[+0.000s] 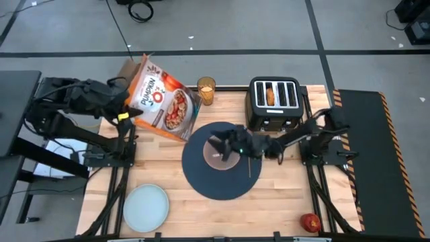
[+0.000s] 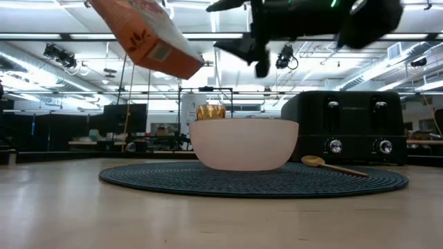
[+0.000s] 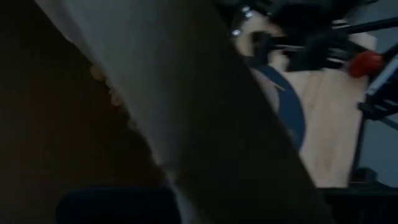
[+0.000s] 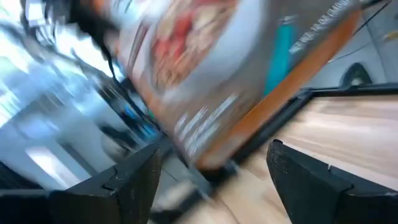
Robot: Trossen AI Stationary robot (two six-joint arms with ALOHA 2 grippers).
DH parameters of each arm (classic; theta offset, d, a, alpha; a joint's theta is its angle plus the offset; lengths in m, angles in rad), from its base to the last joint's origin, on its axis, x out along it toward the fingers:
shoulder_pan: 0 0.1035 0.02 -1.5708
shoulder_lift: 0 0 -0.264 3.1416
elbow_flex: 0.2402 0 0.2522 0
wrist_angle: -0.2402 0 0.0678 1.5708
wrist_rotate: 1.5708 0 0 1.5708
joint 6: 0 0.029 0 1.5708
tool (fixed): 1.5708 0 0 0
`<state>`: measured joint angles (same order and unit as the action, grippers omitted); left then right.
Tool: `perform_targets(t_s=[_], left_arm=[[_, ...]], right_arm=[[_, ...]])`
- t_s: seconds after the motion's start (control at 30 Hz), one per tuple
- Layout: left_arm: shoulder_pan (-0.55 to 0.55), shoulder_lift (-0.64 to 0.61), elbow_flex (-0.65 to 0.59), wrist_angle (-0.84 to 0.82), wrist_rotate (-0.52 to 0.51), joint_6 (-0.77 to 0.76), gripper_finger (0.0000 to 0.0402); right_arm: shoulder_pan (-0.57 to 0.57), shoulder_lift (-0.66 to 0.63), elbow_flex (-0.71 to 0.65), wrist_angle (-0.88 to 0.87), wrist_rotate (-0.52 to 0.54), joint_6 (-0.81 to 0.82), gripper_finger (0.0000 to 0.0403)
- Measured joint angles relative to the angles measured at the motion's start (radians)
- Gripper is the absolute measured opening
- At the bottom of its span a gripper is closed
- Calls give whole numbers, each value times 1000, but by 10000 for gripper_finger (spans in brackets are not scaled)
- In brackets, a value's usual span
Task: Arrange a breakfast setting
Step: Pour the cereal from the cereal box into the bowl
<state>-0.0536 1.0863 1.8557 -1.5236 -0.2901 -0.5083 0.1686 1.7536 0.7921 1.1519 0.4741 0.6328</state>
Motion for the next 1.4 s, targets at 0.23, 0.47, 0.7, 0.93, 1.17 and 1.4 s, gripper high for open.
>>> perform_targets(t_s=[0.23,0.47,0.7,0.93,1.17,1.4], left_arm=[[-49,0,0,80,1,22,5],[-71,-1,29,98,-2,25,5],[-92,-4,47,111,-6,23,4],[-108,-5,46,133,-19,25,4],[-108,-30,42,209,-3,53,3],[-108,-30,42,231,-8,56,3]], right_arm=[[-111,206,68,257,-201,180,339],[-153,359,212,410,-292,250,358],[-154,386,315,389,-369,216,360],[-175,392,340,397,-380,270,360],[-144,387,320,422,-355,342,359],[-139,387,347,401,-343,398,359]])
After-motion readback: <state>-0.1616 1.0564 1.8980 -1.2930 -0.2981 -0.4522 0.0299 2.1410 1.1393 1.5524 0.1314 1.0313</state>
